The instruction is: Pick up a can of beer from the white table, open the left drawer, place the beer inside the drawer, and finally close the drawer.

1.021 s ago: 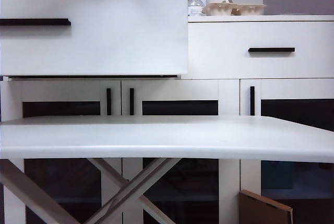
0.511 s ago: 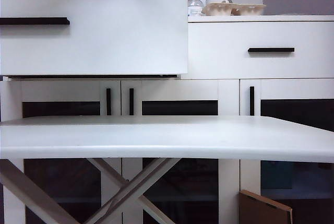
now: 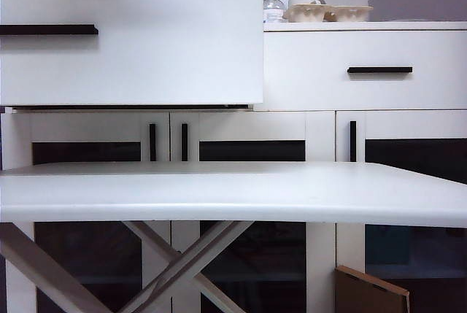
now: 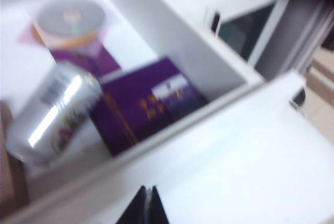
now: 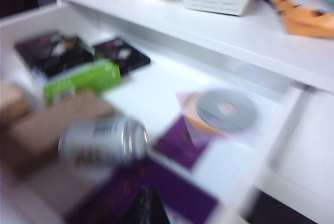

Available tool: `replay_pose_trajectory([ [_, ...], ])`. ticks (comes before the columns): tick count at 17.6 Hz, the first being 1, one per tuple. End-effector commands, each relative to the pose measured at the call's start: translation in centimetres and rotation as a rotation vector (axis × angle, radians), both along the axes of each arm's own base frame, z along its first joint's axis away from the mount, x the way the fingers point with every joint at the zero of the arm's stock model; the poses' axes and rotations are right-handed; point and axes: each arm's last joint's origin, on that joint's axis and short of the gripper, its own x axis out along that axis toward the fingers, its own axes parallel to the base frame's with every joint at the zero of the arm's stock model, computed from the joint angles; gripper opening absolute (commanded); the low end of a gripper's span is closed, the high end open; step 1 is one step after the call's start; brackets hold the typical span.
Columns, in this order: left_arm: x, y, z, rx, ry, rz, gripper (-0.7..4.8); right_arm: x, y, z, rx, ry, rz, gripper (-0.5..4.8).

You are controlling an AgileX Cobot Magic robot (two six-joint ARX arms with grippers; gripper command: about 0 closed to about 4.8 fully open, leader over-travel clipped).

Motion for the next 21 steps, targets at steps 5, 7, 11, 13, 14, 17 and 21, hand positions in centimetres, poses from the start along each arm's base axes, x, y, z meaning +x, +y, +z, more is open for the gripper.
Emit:
replay_pose_trajectory([
  [5, -3.1, 1.0, -0.2, -0.034, -0.034, 0.114, -0.06, -6.6, -4.4, 4.2, -0.062, -0.017, 0.005, -0.01],
  [7, -3.9, 1.2, -1.2, -0.053, -0.055, 0.120, -0.06, -7.1, -4.7, 4.2, -0.075, 0.004, 0.006, -0.01],
  [11, -5.0, 1.6, -6.5, -0.083, -0.178, 0.244, -0.06, -7.5, -4.9, 3.5, -0.051, 0.117, 0.023, -0.01],
  [13, -4.6, 1.4, -8.5, -0.080, -0.249, 0.304, -0.06, -7.6, -4.8, 3.4, -0.051, 0.138, 0.062, -0.01],
  [14, -4.2, 1.3, -9.4, -0.085, -0.260, 0.306, -0.06, -7.8, -4.6, 3.3, -0.053, 0.153, 0.088, -0.01],
  [17, -3.4, 1.1, -11.6, -0.103, -0.308, 0.317, -0.06, -8.3, -4.6, 2.5, -0.074, 0.244, 0.188, -0.01],
  [21, -1.9, 0.8, -12.9, -0.082, -0.290, 0.352, -0.06, -9.0, -4.5, 1.6, -0.115, 0.348, 0.242, -0.01],
])
